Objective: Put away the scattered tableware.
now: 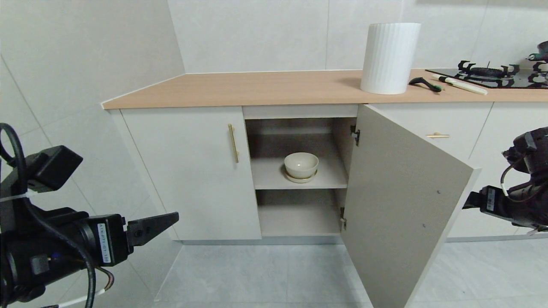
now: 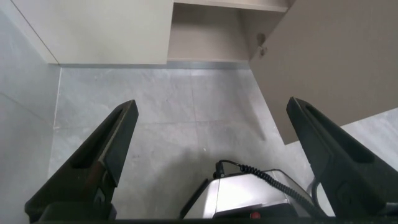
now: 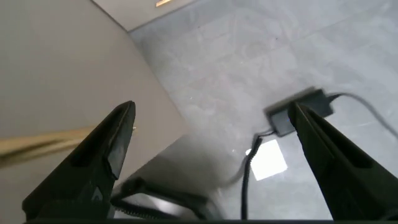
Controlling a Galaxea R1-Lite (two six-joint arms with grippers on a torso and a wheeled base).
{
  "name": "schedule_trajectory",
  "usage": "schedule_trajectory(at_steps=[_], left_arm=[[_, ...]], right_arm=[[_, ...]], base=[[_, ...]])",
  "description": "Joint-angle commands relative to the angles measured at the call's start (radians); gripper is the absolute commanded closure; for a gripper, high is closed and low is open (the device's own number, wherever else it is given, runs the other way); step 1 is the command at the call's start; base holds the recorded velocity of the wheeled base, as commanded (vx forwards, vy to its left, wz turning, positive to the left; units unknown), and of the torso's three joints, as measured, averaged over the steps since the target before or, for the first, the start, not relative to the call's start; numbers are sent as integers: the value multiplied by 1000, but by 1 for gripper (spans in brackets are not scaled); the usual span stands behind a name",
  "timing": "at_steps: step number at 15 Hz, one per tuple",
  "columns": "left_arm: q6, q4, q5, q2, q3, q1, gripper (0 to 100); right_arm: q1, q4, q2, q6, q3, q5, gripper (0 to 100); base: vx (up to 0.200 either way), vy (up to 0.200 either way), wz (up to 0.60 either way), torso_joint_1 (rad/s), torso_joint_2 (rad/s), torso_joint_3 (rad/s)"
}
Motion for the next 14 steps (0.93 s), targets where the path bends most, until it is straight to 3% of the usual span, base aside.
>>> schedule_trajectory(at_steps=[1,4,9,14], left_arm=[[-1,0,0,1,0,1,0],[-1,0,0,1,-2,1,0],[-1,-3,2,0,-8,1,0],[1,-17,3,-3,-8,1,0]], right_arm=[[20,-20,57,13,2,7,0],[43,-90,80,15,28,13,0],[202,-109,85,15,24,16,0],[348,-173,228,6,-122,78,0]], base=[[0,0,0,0,0,0],[0,0,0,0,0,0],[0,0,0,0,0,0],[0,0,0,0,0,0]])
